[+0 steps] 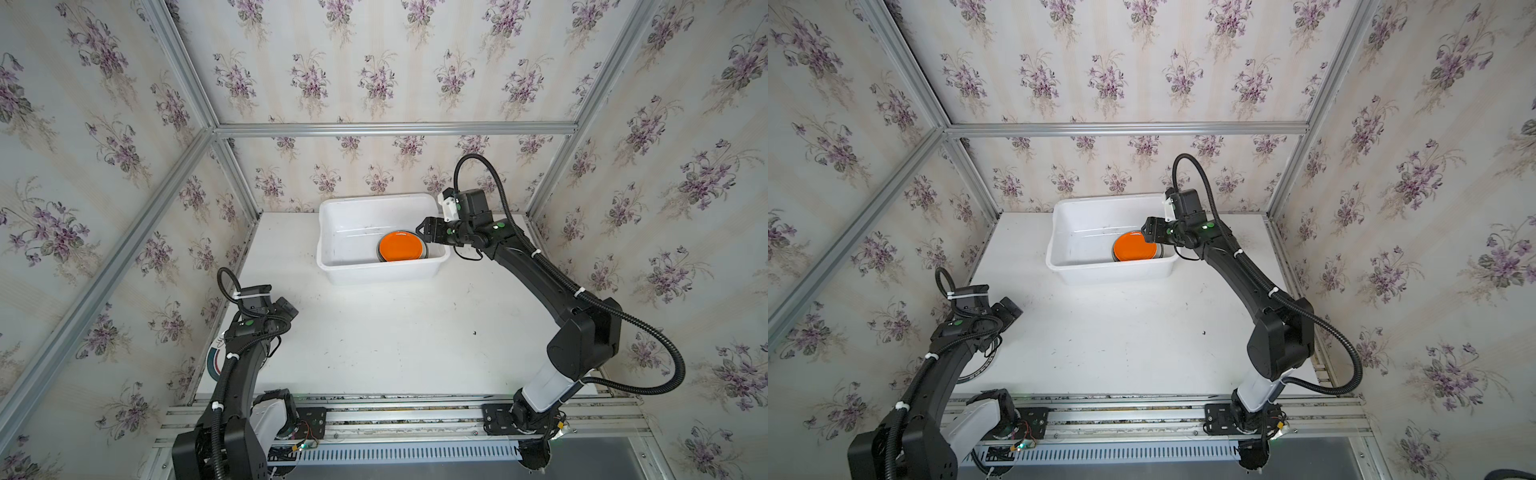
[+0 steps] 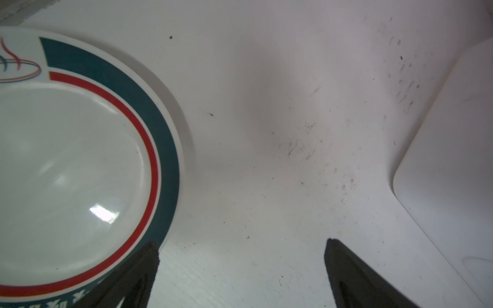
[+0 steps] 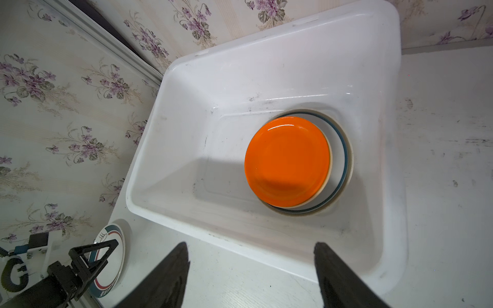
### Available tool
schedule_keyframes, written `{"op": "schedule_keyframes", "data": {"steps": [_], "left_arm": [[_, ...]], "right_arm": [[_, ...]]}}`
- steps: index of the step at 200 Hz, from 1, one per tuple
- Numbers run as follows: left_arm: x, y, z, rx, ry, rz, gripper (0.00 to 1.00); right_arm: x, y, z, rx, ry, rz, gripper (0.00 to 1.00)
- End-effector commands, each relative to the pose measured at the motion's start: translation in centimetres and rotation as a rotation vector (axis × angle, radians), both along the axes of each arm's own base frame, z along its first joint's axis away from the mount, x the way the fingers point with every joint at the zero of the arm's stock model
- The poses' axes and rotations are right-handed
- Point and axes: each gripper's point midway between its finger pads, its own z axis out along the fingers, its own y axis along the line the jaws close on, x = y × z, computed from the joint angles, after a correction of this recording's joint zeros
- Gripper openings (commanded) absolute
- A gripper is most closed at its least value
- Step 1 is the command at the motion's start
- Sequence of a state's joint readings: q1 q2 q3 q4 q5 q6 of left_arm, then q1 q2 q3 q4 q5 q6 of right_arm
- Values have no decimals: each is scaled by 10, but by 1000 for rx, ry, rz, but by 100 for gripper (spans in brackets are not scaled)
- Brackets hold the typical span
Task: Place the plates into the plastic bin on the countertop
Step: Place the plate in the plastic bin, then move the plate to the middle-left of the table.
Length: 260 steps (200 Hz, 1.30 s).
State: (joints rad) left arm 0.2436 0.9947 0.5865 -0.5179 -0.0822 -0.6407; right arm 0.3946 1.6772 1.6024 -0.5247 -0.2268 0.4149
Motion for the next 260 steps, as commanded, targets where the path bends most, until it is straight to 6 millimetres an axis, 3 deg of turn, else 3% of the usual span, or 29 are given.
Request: {"op": "schedule_keyframes", "data": {"steps": [1,75,164,183,260], "left_arm": [[-8,17,-2,52,29,68,99],[-16,33,-27,28,106,144,99],[9,14,-42,-77,99,18,99],[14,7,-53,-120,118,-23,99],[32,-22,-57,-187,80,-146,99]], "right_arm": [[-1,0,7,3,-34,14,77],[-7,1,4,11,-27,33,77],[-8,-1,3,0,-41,37,77],[-8,-2,3,-6,-44,32,77],[-1,-2,-2,-12,-35,18,77]]}}
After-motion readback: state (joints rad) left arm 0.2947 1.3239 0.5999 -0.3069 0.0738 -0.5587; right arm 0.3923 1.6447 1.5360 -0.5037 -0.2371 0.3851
